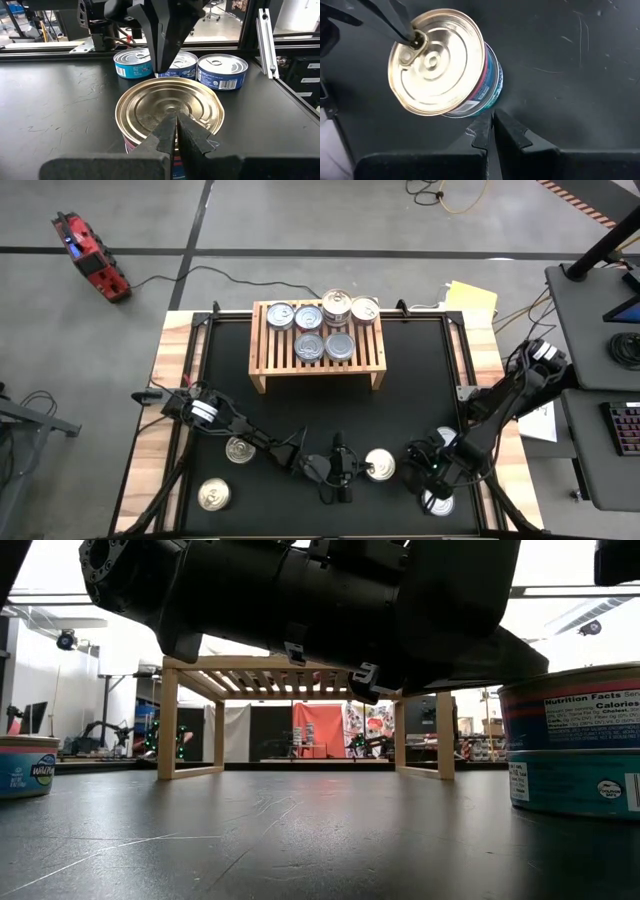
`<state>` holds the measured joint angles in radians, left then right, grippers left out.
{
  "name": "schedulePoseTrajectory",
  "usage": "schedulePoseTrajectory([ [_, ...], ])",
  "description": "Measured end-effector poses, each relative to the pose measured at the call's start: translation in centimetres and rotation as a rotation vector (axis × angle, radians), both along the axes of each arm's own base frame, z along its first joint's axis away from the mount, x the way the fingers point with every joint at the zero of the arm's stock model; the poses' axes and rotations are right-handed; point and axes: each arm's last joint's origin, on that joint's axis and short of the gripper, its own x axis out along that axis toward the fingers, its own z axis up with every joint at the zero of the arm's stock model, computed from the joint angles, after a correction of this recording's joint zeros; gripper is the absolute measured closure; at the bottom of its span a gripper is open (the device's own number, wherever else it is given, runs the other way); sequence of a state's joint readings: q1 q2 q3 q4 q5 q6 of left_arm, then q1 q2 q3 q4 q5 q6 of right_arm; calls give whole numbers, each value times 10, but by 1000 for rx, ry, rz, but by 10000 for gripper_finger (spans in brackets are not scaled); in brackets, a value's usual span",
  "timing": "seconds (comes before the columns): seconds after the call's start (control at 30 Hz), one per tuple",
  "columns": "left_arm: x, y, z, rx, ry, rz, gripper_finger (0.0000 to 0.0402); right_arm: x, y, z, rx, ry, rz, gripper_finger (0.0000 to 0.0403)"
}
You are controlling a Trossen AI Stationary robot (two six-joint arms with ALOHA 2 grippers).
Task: Stack canned seafood by type on shelf
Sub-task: Stack the blue and pink tuna can on top of the blue and pink tuna can
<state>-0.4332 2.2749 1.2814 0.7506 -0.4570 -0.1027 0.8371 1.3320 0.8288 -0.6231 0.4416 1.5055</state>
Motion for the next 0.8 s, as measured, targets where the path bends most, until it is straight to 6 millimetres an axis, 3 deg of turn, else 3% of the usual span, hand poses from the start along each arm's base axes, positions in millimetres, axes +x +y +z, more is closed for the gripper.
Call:
schedulePoseTrajectory([
  [0.4,0,0,-1,-14,4,-16,401,-4,-5,16,7,-46,63,373],
  [0.8,-1,0,-2,-33,3,-16,401,-2,-5,13,-3,-79,-3,196],
])
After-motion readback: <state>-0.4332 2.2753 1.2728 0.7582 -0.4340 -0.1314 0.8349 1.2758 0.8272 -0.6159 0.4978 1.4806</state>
